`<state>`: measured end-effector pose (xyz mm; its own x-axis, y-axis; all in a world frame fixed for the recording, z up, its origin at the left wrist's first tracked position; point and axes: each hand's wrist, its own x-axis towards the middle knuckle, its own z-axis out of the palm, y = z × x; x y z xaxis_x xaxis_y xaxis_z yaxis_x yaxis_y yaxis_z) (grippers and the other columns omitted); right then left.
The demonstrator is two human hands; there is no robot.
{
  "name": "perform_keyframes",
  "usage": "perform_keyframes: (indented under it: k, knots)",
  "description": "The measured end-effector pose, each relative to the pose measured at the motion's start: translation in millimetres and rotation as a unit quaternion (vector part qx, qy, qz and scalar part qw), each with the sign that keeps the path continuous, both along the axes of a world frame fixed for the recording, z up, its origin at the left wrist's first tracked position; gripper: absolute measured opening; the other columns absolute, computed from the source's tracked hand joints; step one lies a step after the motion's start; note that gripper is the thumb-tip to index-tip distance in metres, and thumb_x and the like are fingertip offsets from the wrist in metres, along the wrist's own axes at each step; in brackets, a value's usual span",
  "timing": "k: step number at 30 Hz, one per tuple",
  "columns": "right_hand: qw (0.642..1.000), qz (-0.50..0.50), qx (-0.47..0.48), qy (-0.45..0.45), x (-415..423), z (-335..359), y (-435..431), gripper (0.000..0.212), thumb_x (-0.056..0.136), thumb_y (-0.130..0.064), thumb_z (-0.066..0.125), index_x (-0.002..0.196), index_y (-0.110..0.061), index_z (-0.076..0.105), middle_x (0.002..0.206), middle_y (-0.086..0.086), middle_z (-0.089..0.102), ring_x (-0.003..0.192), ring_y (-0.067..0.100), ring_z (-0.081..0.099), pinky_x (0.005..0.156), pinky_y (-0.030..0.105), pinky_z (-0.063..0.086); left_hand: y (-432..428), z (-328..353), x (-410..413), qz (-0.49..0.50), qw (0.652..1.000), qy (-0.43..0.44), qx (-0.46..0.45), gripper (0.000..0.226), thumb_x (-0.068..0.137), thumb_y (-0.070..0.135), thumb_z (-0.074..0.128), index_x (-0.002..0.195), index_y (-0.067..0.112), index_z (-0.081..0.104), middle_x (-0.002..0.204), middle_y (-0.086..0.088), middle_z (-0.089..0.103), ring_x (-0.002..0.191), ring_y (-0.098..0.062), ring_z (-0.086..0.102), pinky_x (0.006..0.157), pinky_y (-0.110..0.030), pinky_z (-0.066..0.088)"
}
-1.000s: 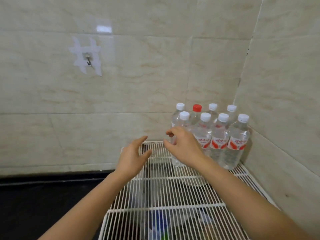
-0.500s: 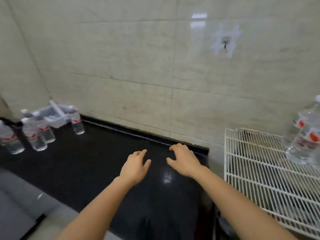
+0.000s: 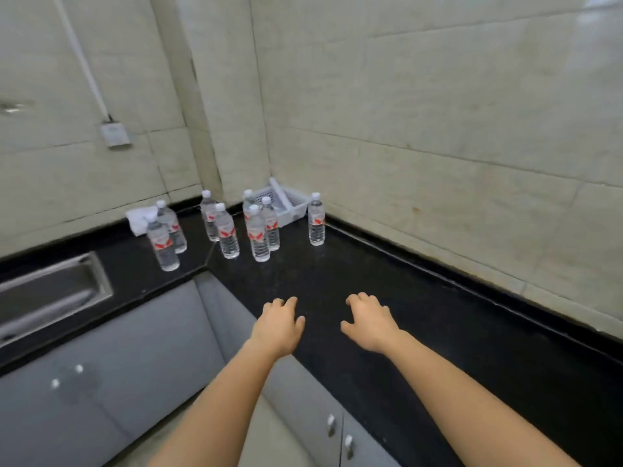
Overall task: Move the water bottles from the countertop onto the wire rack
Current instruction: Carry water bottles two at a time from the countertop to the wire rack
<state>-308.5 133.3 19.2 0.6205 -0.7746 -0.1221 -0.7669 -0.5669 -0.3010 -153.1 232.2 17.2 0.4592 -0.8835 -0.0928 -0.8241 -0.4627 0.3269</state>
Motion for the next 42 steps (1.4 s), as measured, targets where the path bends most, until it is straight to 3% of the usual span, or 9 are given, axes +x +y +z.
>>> perform_keyframes:
  k: [9,16,26,32,37,42]
  knots:
    - [0.998,0.067,-0.009,-0.008,156,-15,-51,0.054,0.092,-0.035,0.054,0.139,-0.013,0.039,0.138,0.006,0.044,0.128,0.027,0.041,0.103,0.045,0.039,-39,-15,131,0.056,0.998,-0.003,-0.005,0.053,0.097,0.035,0.038,0.145,0.015,0.027,0.144,-0.012,0.038,0.131,-0.031,0.035,0.106,-0.041,0.037]
    - [0.998,0.056,0.013,0.003,231,-27,-135,0.053,0.093,-0.036,0.053,0.139,-0.013,0.038,0.136,0.005,0.044,0.127,0.026,0.041,0.103,0.044,0.039,-119,-28,208,0.051,0.998,0.014,-0.017,0.052,0.097,0.033,0.038,0.145,0.015,0.028,0.145,-0.009,0.037,0.132,-0.028,0.035,0.108,-0.036,0.033]
    - [0.999,0.043,0.015,0.01,332,-31,-227,0.052,0.093,-0.033,0.052,0.139,-0.013,0.037,0.137,0.006,0.044,0.127,0.027,0.041,0.103,0.045,0.039,-206,-40,306,0.067,0.994,0.034,-0.08,0.046,0.096,0.03,0.04,0.14,0.017,0.036,0.139,-0.003,0.042,0.129,-0.021,0.039,0.102,-0.034,0.04]
    - [0.999,0.016,-0.023,-0.015,396,-18,-279,0.049,0.096,-0.027,0.047,0.142,-0.014,0.033,0.139,0.009,0.042,0.128,0.029,0.041,0.101,0.046,0.04,-262,-37,357,0.054,0.987,0.045,-0.147,0.047,0.096,0.031,0.042,0.139,0.015,0.035,0.141,-0.003,0.041,0.127,-0.018,0.041,0.103,-0.032,0.038]
    - [0.998,0.013,-0.058,-0.005,440,-16,-323,0.052,0.099,-0.027,0.042,0.148,-0.019,0.025,0.144,0.009,0.04,0.125,0.033,0.042,0.096,0.05,0.041,-301,-35,389,-0.006,0.982,0.05,-0.18,0.056,0.096,0.034,0.042,0.147,0.022,0.024,0.152,-0.002,0.028,0.136,-0.019,0.032,0.107,-0.033,0.034]
    - [0.996,0.049,-0.079,0.017,470,-25,-346,0.054,0.102,-0.032,0.038,0.151,-0.028,0.016,0.146,0.007,0.039,0.128,0.031,0.042,0.097,0.05,0.041,-321,-46,399,-0.039,0.986,0.063,-0.149,0.05,0.097,0.041,0.037,0.143,0.022,0.033,0.135,-0.001,0.047,0.122,-0.017,0.044,0.096,-0.034,0.044]
